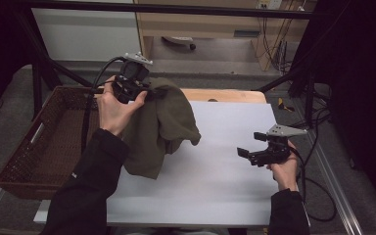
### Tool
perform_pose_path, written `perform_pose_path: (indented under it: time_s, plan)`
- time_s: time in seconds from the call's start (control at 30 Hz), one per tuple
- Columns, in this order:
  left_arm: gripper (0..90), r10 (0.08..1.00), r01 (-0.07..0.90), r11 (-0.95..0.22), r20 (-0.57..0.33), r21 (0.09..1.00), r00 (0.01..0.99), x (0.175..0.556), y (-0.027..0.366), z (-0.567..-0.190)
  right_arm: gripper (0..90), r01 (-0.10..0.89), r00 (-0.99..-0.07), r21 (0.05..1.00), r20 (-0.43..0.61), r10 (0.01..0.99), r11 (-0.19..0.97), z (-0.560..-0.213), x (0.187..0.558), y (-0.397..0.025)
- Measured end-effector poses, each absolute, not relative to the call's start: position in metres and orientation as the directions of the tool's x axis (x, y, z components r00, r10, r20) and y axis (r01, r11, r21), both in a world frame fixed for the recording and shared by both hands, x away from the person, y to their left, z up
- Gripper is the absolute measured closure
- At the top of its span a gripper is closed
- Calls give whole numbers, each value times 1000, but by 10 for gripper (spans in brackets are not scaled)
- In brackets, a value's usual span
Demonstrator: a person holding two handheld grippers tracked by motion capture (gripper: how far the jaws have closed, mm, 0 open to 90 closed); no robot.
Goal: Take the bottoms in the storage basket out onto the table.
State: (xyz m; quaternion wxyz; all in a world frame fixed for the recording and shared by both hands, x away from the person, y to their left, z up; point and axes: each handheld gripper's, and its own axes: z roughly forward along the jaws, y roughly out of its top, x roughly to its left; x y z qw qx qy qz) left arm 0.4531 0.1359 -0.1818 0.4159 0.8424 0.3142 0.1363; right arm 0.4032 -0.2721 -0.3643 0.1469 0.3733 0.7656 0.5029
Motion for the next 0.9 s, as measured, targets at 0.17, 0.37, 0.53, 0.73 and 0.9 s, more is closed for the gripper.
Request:
perform_pose_path:
  time_s: [0.17, 0.37, 0.53, 0.73, 0.9]
  plan:
    - [798, 640, 420, -463, -33, 781, 767, 455, 129, -187, 12, 426, -676, 880, 155, 720, 210, -364, 403, -273]
    - [798, 630, 417, -476, -31, 774, 776, 456, 119, -195, 12, 424, -678, 880, 152, 719, 213, -364, 403, -273]
    - [797, 622, 416, -491, -26, 766, 782, 458, 110, -201, 12, 424, -676, 881, 154, 721, 209, -363, 402, -274]
    - [797, 614, 411, -497, -25, 765, 789, 457, 103, -206, 12, 423, -675, 882, 153, 721, 209, -363, 402, -274]
    - [796, 604, 411, -500, -32, 763, 796, 459, 100, -214, 12, 424, -675, 881, 153, 722, 209, -363, 402, -274]
